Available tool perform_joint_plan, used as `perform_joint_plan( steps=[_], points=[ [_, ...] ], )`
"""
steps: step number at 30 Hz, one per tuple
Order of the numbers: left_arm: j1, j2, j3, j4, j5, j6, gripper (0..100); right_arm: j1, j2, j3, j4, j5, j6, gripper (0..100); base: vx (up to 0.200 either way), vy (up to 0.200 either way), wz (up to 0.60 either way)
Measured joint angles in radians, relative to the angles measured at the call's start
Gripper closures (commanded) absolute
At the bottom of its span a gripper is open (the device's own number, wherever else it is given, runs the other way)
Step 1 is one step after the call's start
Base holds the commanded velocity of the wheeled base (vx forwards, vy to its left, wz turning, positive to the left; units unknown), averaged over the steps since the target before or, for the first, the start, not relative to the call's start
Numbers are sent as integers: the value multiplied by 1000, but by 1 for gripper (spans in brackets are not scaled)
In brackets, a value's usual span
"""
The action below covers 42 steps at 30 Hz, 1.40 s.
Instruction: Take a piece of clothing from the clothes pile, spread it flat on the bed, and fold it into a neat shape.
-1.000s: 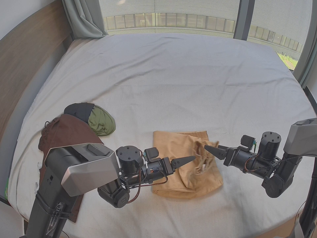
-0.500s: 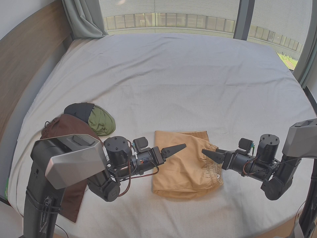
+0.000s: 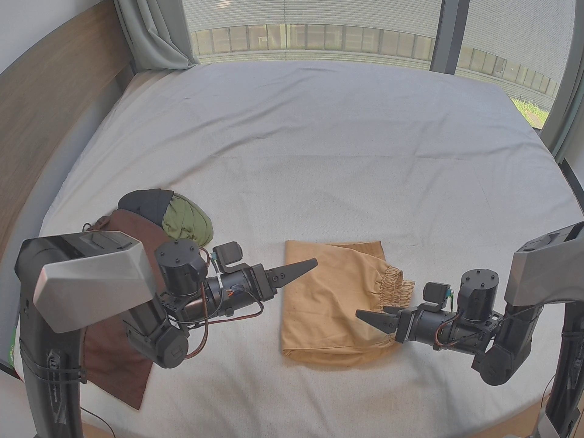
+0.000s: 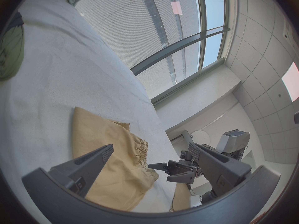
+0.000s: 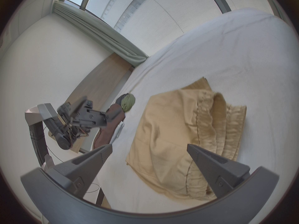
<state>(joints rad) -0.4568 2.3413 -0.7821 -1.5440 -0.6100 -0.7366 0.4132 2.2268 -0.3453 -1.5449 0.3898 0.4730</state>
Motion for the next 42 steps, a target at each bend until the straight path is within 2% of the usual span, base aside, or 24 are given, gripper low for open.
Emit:
perform_joint_plan(
  steps=[11,18,26,35,42],
  points=[
    [43,-69,104,-1,-2,156,0,0,89,32,-2,1,-29,0,0,0,0],
    [79,-84,141,-3,0,184,0,-13,136,32,-6,1,-72,0,0,0,0],
    [90,-96,164,-2,6,237,0,-23,76,13,2,-1,-64,0,0,0,0],
    [123,-104,182,-2,9,292,0,-92,-3,-51,3,-1,-55,0,0,0,0],
    [136,-107,185,0,20,324,0,-113,-3,-79,2,-3,-56,0,0,0,0]
  ],
)
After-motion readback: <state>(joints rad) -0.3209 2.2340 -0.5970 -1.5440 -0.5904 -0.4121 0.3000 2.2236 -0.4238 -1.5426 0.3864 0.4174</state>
